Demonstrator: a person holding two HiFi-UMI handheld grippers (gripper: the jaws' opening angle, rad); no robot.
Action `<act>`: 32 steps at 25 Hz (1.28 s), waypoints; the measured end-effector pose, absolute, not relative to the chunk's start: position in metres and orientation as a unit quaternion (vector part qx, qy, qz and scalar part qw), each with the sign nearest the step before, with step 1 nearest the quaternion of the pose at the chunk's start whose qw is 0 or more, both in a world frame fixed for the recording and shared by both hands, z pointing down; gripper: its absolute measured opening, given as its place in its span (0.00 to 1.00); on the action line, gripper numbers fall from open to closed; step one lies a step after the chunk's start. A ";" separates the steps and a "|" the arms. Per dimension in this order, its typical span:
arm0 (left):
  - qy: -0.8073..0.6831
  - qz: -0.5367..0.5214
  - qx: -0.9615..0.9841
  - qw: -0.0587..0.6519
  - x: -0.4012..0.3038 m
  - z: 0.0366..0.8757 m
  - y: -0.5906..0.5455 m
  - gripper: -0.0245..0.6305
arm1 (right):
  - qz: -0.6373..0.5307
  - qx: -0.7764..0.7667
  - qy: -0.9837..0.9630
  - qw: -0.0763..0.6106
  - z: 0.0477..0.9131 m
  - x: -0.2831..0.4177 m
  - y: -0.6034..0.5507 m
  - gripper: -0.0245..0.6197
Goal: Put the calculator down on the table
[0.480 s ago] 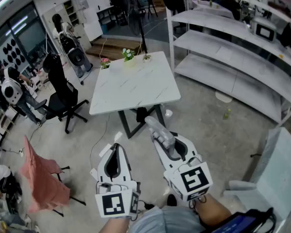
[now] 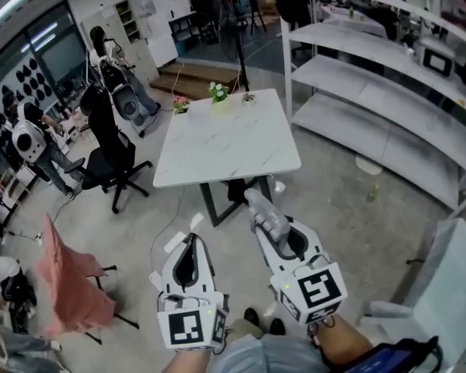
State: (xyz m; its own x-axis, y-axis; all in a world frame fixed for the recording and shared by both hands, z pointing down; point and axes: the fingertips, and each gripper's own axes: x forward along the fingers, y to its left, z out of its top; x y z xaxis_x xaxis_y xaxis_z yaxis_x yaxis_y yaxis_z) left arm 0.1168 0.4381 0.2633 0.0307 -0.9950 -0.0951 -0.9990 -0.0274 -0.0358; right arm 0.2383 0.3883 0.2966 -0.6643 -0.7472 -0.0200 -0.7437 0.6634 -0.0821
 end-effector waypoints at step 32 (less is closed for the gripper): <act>0.686 0.033 -0.727 0.031 -0.107 0.284 0.152 0.05 | -0.043 -0.422 0.905 -0.001 0.307 0.030 0.111 0.26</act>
State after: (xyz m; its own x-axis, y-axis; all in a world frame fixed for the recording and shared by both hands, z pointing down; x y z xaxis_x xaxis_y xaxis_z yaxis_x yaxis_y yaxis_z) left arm -0.1072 0.1515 0.2839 0.0576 -0.9942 -0.0906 -0.9983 -0.0580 0.0012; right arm 0.0299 0.1106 0.3067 -0.6432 -0.7647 0.0377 -0.7649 0.6395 -0.0774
